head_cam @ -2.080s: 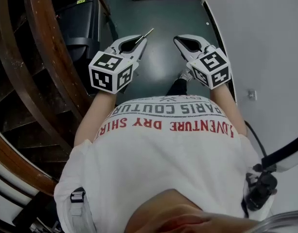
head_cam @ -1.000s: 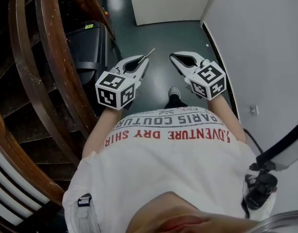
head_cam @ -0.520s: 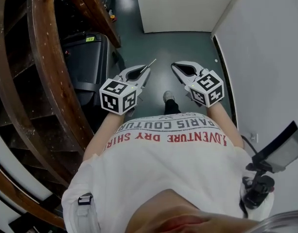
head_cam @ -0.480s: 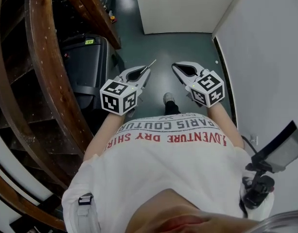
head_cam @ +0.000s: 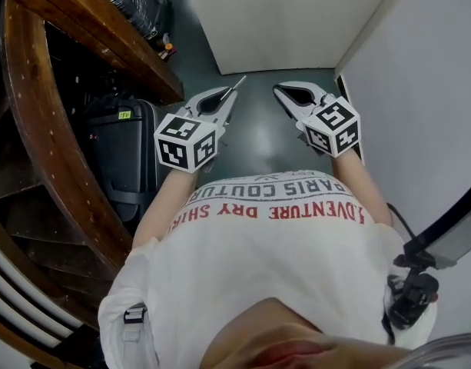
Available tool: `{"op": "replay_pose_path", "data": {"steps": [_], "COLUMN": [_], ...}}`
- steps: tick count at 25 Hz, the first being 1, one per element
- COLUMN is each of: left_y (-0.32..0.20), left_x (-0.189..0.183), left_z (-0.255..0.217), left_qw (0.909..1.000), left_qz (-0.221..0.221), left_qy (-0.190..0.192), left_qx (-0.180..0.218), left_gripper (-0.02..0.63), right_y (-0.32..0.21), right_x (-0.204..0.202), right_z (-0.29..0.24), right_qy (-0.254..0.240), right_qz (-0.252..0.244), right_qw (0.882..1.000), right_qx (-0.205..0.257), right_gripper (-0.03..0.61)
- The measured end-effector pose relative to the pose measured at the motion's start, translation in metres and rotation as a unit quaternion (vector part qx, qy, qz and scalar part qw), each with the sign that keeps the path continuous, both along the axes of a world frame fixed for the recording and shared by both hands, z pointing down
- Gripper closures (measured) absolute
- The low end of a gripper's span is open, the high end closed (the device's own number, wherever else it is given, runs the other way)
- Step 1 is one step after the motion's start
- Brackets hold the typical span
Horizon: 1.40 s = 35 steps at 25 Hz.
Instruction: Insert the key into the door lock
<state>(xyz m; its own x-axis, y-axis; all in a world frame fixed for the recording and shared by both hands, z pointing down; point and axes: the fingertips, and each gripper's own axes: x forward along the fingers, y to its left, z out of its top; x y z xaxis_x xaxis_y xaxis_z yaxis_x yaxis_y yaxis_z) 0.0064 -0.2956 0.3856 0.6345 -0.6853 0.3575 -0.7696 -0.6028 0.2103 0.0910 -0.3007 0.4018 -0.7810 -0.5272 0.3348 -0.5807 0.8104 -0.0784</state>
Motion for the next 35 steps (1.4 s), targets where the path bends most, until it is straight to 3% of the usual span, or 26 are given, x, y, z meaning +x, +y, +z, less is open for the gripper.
{"op": "replay_pose_path", "data": {"steps": [6,21,29,35], "left_y": [-0.059,-0.269,-0.335,-0.356], "left_x": [-0.011,-0.042,-0.067,-0.080], "left_z": [-0.011,0.018,0.013,0.023], "left_qw": [0.9995,0.9992,0.9994,0.9984], "left_qz": [-0.024,-0.026,-0.026,-0.045], "left_qy": [0.011,0.027,0.023,0.026], "left_qx": [0.016,-0.009,-0.006,-0.020], "left_gripper": [0.591,0.591,0.591,0.591], "right_y": [-0.064,-0.262,-0.355,-0.411], "right_x": [0.000,-0.033,-0.046,-0.051], "right_z": [-0.019,0.007,-0.027,-0.046], "right_qy": [0.001,0.014,0.008,-0.013], "right_qz": [-0.011,-0.015,-0.005,0.029], "right_qw": [0.999,1.000,0.998,0.995], "right_qx": [0.032,0.012,0.057,0.092], "right_gripper": [0.577,0.577,0.575,0.428]}}
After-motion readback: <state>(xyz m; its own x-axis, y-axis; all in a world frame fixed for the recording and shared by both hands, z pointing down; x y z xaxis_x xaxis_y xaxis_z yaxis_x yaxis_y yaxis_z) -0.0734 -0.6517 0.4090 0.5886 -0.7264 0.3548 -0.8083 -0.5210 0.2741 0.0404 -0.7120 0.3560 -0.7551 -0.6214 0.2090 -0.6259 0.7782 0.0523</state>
